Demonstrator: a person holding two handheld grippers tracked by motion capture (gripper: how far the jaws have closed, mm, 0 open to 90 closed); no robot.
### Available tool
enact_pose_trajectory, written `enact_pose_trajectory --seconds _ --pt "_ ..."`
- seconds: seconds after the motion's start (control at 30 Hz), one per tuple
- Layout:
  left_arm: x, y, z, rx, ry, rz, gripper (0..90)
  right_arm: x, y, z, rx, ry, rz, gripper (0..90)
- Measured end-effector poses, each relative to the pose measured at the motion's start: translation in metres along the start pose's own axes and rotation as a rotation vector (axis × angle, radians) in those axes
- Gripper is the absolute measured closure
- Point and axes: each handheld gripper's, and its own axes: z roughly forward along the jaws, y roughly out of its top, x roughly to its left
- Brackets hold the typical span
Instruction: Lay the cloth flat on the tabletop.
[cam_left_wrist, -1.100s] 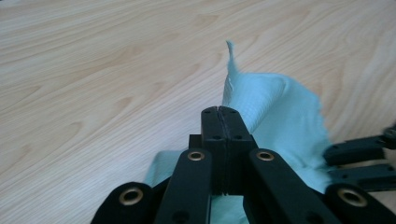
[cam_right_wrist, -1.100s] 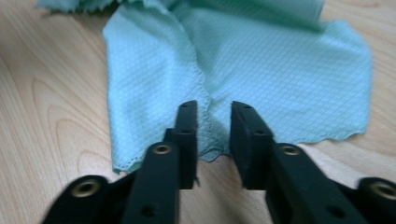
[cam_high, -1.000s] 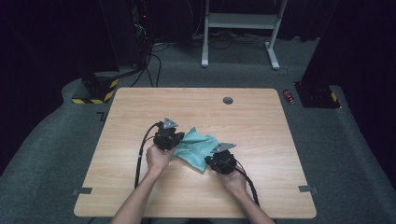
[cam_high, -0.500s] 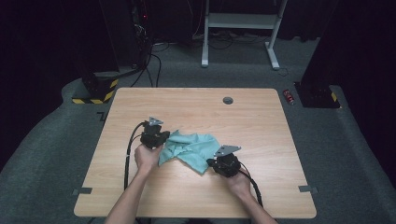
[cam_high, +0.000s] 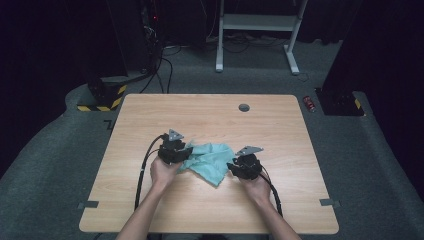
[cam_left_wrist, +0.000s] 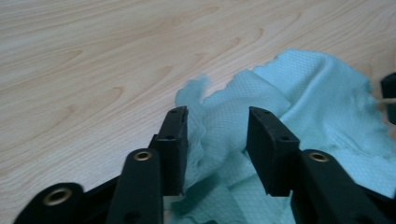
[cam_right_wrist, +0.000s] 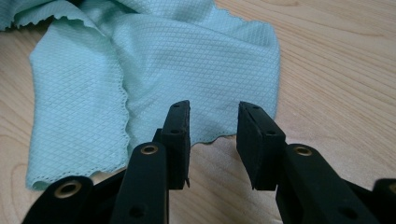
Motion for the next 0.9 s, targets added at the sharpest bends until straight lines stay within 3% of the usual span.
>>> enact_pose_trajectory --seconds 0.2,0.3,0.43,0.53,0.6,0.73,0.9 --pt "0.004 -0.005 0.002 0.035 0.018 -0.01 54.7 0.009 0.003 0.005 0.007 0.015 -0.046 68.0" --pt "0.006 -0.01 0.006 0.054 0.013 -0.004 61.9 0.014 0.003 0.01 0.019 0.02 -0.068 73.0" --pt "0.007 -0.014 0.012 0.087 0.004 0.006 76.2 0.016 0.004 0.01 0.033 0.013 -0.093 87.5" --pt "0.006 -0.014 0.017 0.098 -0.003 0.013 83.4 0.016 0.004 0.01 0.037 0.009 -0.102 89.9" --pt "0.006 -0.014 0.018 0.097 -0.005 0.015 88.0 0.016 0.004 0.01 0.035 0.009 -0.104 90.0" --pt "0.009 -0.012 0.014 0.076 -0.007 0.003 88.7 0.013 0.004 0.003 0.02 0.008 -0.089 90.0" --pt "0.014 -0.01 0.009 0.033 -0.023 -0.048 88.9 0.001 0.006 -0.016 -0.026 -0.013 -0.071 90.0"
